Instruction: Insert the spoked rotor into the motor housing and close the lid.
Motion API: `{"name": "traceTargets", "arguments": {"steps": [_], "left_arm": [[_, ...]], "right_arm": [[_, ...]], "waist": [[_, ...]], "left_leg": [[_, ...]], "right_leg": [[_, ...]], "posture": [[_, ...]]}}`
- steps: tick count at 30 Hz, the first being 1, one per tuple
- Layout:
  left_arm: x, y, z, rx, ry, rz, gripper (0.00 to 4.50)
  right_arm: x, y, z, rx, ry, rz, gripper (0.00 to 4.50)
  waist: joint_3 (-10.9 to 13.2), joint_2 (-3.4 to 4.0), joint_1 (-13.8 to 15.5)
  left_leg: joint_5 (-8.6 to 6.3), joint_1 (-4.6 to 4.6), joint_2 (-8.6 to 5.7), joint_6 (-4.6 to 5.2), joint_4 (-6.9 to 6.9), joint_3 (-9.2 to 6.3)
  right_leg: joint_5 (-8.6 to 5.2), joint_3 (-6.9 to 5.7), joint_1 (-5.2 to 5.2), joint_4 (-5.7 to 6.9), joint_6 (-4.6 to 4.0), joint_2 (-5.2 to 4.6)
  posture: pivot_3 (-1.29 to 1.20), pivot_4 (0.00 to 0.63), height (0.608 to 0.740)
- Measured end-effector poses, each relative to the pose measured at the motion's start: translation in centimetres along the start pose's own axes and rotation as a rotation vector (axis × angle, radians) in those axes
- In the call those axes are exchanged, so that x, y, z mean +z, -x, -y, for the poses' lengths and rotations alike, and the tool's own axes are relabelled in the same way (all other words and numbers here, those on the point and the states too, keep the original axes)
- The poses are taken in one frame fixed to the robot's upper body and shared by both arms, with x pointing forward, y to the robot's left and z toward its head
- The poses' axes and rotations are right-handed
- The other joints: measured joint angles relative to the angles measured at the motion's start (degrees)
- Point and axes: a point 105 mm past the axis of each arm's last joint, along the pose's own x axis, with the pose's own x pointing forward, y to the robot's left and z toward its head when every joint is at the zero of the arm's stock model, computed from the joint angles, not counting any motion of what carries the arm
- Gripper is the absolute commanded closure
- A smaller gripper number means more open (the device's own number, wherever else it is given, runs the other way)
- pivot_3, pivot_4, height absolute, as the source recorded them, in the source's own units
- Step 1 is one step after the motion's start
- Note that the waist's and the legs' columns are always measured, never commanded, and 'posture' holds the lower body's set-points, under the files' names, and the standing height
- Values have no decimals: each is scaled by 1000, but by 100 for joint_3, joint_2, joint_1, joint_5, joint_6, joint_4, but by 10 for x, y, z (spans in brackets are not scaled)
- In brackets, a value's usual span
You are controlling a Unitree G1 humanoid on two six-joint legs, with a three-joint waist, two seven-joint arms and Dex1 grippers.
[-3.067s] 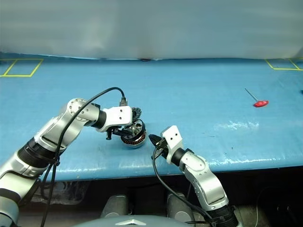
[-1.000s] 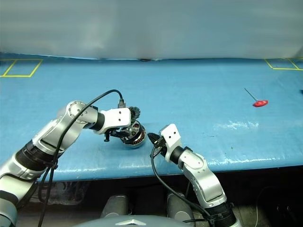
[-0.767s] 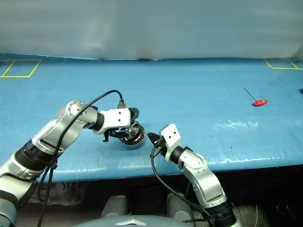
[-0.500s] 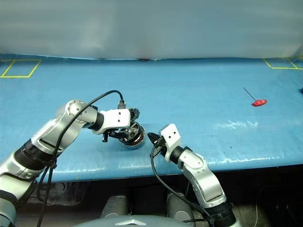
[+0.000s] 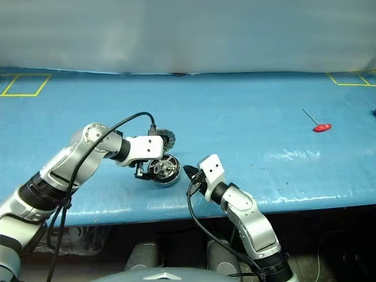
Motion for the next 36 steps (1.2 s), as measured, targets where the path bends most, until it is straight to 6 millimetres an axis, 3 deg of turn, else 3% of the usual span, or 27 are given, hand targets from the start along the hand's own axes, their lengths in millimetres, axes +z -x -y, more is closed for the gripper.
{"name": "traceTargets", "arguments": {"steps": [13,16,28,33,36], "left_arm": [[10,3,8,4,59,106,18],[9,5,16,18,116,160,558],[-2,6,48,148,428,374,4469],[-2,6,66,331,578,558,4469],[-10,9,72,418,611,580,4469]], "right_arm": [[-1,3,5,-14,11,-8,4500],[0,3,6,-17,16,-8,4500],[23,-4,14,-9,91,20,4500],[33,-19,12,2,132,4,4500],[35,-29,5,30,136,-5,4500]], "waist": [[0,0,-5],[0,1,-8],[0,1,-12],[-2,-1,-34],[-3,3,-16]], "left_leg": [[0,0,1,0,1,0],[0,2,1,0,0,0],[0,6,2,0,0,5],[0,14,3,0,-5,14],[0,24,5,0,-7,21]], "right_leg": [[0,2,0,0,0,1],[0,2,1,0,0,1],[1,6,3,0,1,-2],[3,16,4,0,2,-3],[3,19,7,1,2,-3]], "posture": [[0,150,740],[0,150,740],[0,150,740],[0,150,740],[0,150,740]]}}
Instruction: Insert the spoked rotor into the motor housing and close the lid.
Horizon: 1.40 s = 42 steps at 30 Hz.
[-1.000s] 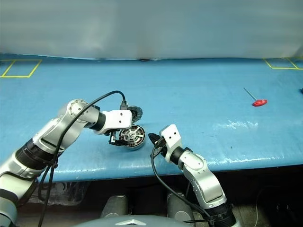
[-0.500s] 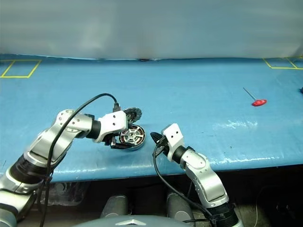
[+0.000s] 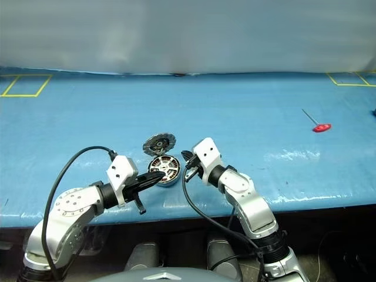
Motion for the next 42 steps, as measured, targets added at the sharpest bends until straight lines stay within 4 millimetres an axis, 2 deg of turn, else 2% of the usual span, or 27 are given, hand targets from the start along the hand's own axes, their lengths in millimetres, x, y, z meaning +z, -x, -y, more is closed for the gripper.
{"name": "traceTargets", "arguments": {"steps": [3,7,10,14,17,28,32,37,40,42], "left_arm": [[-13,11,8,61,22,17,4469],[-21,18,9,127,19,44,4469],[-25,21,9,177,26,91,4469],[-46,27,13,207,54,71,4469],[-53,29,17,235,89,83,4469],[-56,23,24,230,122,111,4469],[-56,19,26,205,131,118,4469],[-53,16,28,179,131,131,4469],[-52,16,27,172,131,137,4469],[-51,16,26,167,125,133,4469]], "right_arm": [[-2,-12,-10,44,-8,-29,4500],[-2,-23,-21,98,-6,-50,4500],[-6,-28,-25,125,-11,-67,4500],[-12,-35,-32,163,-17,-89,4500],[-15,-40,-32,172,-13,-101,4500],[-21,-43,-33,222,52,-135,4500],[-15,-42,-33,234,24,-117,4500],[4,-40,-35,248,-6,-46,4500],[0,-40,-34,244,-13,-59,4500],[-14,-41,-31,232,-16,-105,4500]], "waist": [[-1,0,-15],[0,1,0],[0,0,-11],[1,1,-55],[1,2,-67],[-2,5,-87],[-2,3,-78],[-2,3,-76],[-2,3,-76],[-2,2,-76]], "left_leg": [[0,0,0,0,0,7],[-1,-1,-3,-1,0,11],[-1,-1,-3,-1,-4,18],[-1,-2,-3,-1,-19,22],[-2,-2,-2,-1,-25,23],[-4,16,-1,-5,-29,19],[-4,-13,-3,-4,-36,24],[-3,-41,-1,-3,-47,32],[-3,-42,-2,-3,-49,32],[-3,-42,-2,-2,-48,32]], "right_leg": [[0,3,-4,-1,0,-4],[0,2,-12,-2,0,-13],[0,1,-14,-5,1,-18],[-3,1,-20,-7,-4,-19],[-4,0,-23,-9,-5,-18],[-6,2,-39,-13,-6,-23],[-5,3,-69,-13,-7,-23],[-6,3,-72,-12,-9,-14],[-7,3,-73,-12,-11,-13],[-7,3,-72,-12,-11,-13]], "posture": [[0,150,740],[0,150,740],[0,150,740],[0,150,740],[0,150,740],[0,150,740],[0,150,740],[0,150,740],[0,150,740],[0,150,740]]}}
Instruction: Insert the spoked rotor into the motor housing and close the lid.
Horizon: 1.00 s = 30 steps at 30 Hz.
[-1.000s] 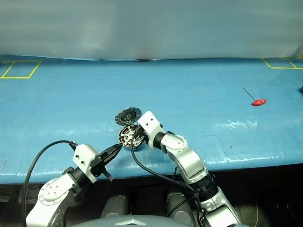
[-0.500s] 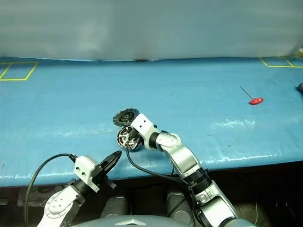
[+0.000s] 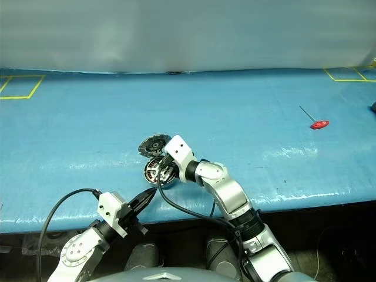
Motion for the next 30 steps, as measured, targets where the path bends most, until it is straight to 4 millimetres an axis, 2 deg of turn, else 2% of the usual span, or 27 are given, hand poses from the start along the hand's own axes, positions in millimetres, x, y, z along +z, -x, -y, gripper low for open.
{"name": "traceTargets", "arguments": {"steps": [8,19,21,30], "left_arm": [[0,1,-3,-6,-6,-12,4469],[-4,3,-1,-11,23,-29,4469],[-4,2,0,-12,22,-27,4469],[-3,1,0,-11,23,-35,4469]], "right_arm": [[-10,-5,1,1,-17,-1,4500],[-11,-12,5,-31,-18,-10,4500],[-17,-13,9,-57,-24,-42,4500],[-14,-13,11,-72,-11,-64,4500]], "waist": [[-3,-1,-37],[-31,8,-126],[-32,7,-131],[-34,11,-131]], "left_leg": [[-1,56,2,-1,-3,1],[-1,64,2,-1,-4,-3],[-1,63,1,-1,-3,-5],[-1,62,-1,-1,-14,-8]], "right_leg": [[-3,2,17,-1,-3,-1],[-3,3,21,-1,-3,-2],[-3,3,21,-1,-3,-2],[-3,11,13,-1,-3,-6]], "posture": [[0,150,740],[0,150,740],[0,150,740],[0,150,740]]}}
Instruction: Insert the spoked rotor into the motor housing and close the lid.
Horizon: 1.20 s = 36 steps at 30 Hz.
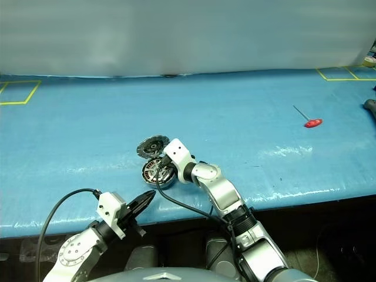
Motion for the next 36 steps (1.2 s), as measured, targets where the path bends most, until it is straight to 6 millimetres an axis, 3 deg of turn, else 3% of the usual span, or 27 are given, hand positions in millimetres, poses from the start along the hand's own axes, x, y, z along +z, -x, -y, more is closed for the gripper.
{"name": "traceTargets", "arguments": {"steps": [10,14,20,26,29,36], "left_arm": [[1,-2,1,-4,-3,2,4469],[3,-3,0,-11,-14,7,4469],[7,-2,-9,0,-44,8,4469],[12,3,-20,24,-54,15,4469],[14,12,-30,26,-76,0,4469],[29,22,-76,81,-129,-9,4469]], "right_arm": [[6,6,-4,24,7,17,4500],[11,15,-5,42,23,43,4500],[35,36,-6,58,69,122,4500],[28,54,-11,87,91,104,4500],[22,63,-16,103,85,102,4500],[10,76,-12,36,25,162,4500]], "waist": [[2,-1,9],[8,-4,11],[11,-5,11],[15,-11,16],[18,-15,13],[25,-23,38]], "left_leg": [[0,-37,-3,1,-7,5],[0,-44,-3,1,-9,9],[0,-44,-2,0,-8,9],[0,-44,-3,0,-8,9],[0,-44,-2,0,-9,9],[0,-34,-3,0,-7,9]], "right_leg": [[1,7,-13,0,0,1],[0,6,-20,0,0,5],[0,6,-20,0,0,7],[-1,6,-20,-1,-1,5],[-2,4,-22,-1,-3,6],[-3,-5,-32,-6,-4,2]], "posture": [[0,150,740],[0,150,740],[0,150,740],[0,150,740],[0,150,740],[0,150,740]]}}
